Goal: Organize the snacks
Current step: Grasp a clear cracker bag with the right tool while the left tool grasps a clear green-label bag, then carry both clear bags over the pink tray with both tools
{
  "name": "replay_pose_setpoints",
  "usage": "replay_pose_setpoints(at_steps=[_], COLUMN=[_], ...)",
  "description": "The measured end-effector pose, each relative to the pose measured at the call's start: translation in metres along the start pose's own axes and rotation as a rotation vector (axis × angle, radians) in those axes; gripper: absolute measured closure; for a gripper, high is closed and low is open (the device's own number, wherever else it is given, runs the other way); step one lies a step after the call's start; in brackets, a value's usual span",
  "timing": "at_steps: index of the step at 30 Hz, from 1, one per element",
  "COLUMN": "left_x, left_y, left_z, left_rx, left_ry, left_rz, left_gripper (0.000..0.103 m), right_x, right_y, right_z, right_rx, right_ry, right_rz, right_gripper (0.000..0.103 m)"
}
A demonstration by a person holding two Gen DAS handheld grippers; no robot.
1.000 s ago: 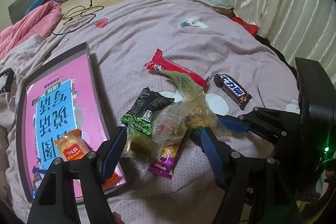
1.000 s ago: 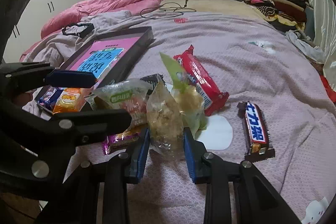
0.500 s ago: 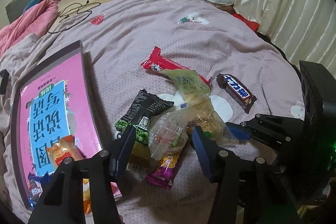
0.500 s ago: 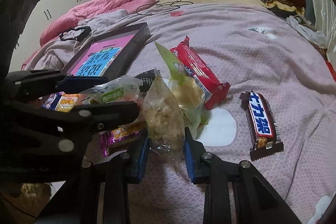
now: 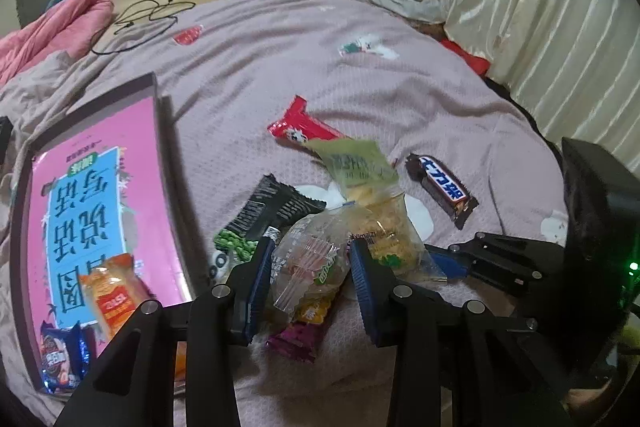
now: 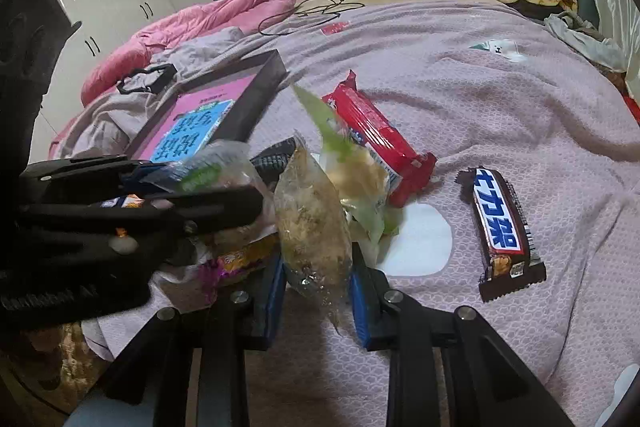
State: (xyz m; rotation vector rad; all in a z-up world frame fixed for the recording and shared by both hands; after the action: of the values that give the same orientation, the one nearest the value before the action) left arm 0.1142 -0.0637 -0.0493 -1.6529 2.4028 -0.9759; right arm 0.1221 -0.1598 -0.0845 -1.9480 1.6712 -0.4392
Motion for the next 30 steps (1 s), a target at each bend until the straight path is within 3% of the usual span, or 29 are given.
replay_pose_setpoints(at_steps=[17,30], left_x=[-0.026,-0.055], left_y=[0.006,0.017], left_z=[-0.067,-0.100], left_rx=[0.105,0.149], left_ry=[-0.036,-0.086], left_rz=[-0.086,-0.149], left_gripper=[0.063,0.063], right_x=[-0.017,-0.042], right_y=[-0.012,-0.014], right_z=[-0.040,-0.050], right_rx=[0.164,0.191], right_ry=[-0.101,-0.130], right_rz=[-0.016,-0.048], right_gripper=[0.074,0.074])
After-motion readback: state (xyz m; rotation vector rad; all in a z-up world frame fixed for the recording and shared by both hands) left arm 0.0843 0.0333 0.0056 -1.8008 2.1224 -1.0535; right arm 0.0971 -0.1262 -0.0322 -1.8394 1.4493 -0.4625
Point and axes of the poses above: each gripper's, at about its wrist camera, not at the fingertips, and z roughly the way its jaws point, x to its right, y to its underside, the point moved 2 cm from there along z, roughly the way its jaws point, and after that the axes turned 14 degrees about y, right-handed, at the moved point
